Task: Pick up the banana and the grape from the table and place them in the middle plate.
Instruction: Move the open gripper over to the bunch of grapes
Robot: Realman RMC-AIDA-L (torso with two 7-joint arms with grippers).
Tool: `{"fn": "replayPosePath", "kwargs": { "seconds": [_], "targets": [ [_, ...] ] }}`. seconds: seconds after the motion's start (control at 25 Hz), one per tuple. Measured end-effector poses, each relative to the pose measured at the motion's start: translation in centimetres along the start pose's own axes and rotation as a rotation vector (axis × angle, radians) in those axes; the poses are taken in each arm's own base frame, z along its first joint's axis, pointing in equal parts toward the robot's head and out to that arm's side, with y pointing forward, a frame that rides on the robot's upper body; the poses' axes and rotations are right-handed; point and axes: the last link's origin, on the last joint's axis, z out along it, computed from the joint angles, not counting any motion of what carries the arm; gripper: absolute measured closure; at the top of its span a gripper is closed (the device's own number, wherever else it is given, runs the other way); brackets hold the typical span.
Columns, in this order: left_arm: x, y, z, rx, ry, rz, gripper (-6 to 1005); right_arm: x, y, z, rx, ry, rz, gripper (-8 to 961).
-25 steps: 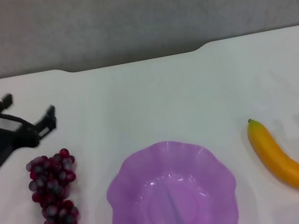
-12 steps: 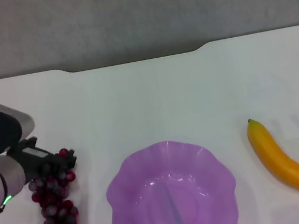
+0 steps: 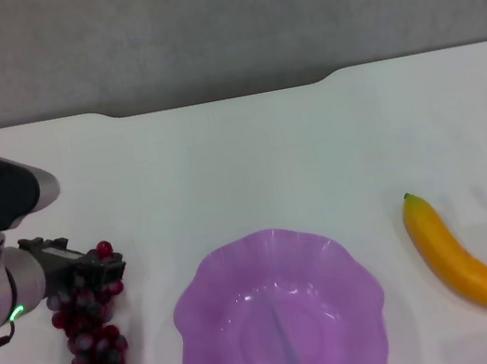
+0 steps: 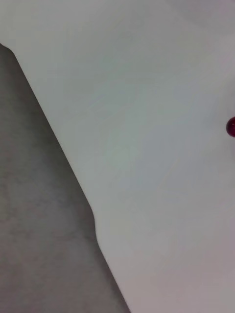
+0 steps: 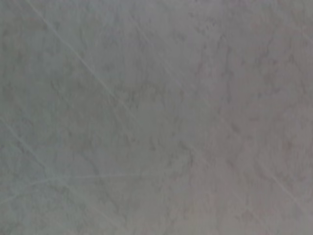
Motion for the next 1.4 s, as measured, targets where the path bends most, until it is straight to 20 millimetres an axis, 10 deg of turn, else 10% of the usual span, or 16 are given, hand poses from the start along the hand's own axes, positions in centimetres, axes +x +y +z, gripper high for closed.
{"fn": "replayPosePath", "kwargs": {
  "seconds": [1.4],
  "targets": [
    [-1.0,-1.8,3.6,0.037,-0.201,-0.068,266,0.0,0.2,0.2,-0.008,0.000,-0.003,467]
  ]
}}
